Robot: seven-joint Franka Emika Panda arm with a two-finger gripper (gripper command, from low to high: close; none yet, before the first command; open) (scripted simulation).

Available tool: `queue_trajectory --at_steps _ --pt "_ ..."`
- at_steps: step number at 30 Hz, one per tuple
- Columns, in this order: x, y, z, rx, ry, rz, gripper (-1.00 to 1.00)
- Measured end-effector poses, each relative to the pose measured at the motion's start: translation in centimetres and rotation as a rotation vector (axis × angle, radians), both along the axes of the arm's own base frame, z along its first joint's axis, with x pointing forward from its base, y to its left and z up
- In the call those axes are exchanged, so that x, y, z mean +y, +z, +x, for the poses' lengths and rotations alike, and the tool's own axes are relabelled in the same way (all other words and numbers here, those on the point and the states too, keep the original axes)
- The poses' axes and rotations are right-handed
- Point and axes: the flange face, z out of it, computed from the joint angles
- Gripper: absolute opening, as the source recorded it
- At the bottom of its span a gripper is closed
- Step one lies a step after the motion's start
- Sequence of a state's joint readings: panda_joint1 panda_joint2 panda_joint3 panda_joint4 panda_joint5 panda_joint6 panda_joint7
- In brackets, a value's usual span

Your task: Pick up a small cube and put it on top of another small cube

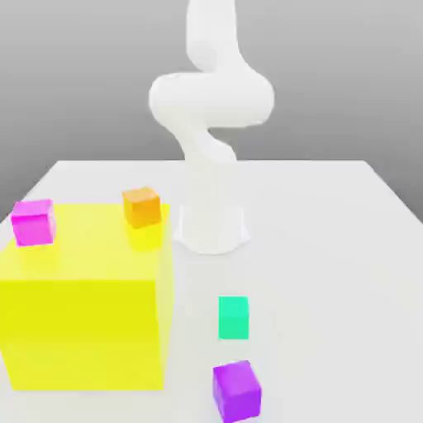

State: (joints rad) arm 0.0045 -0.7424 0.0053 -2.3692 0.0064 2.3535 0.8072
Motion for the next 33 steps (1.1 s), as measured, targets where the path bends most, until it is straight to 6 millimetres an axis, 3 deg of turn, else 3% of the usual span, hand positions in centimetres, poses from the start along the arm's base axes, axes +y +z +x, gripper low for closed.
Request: queue_trajectory --at_steps 4,9,13,18,20,25,26,33 --pt "0.9 -9.9 3.2 0.142 0.004 0.010 0.00" --pt "2.1 -22.5 3.7 0.321 0.006 0.015 0.00" --pt "2.9 -32.6 1.3 0.477 0.005 0.011 0.00" --pt "3.4 -45.4 -5.1 0.690 -0.001 -0.005 0.00" --pt "3.3 -48.1 -6.1 0.718 -0.004 -0.006 0.00" --pt "3.4 -52.2 -6.5 0.727 -0.002 -0.006 0.00" --pt "3.4 -52.8 -6.6 0.727 -0.002 -0.006 -1.00" --pt "3.4 -52.8 -6.6 0.726 -0.002 -0.007 -1.00"
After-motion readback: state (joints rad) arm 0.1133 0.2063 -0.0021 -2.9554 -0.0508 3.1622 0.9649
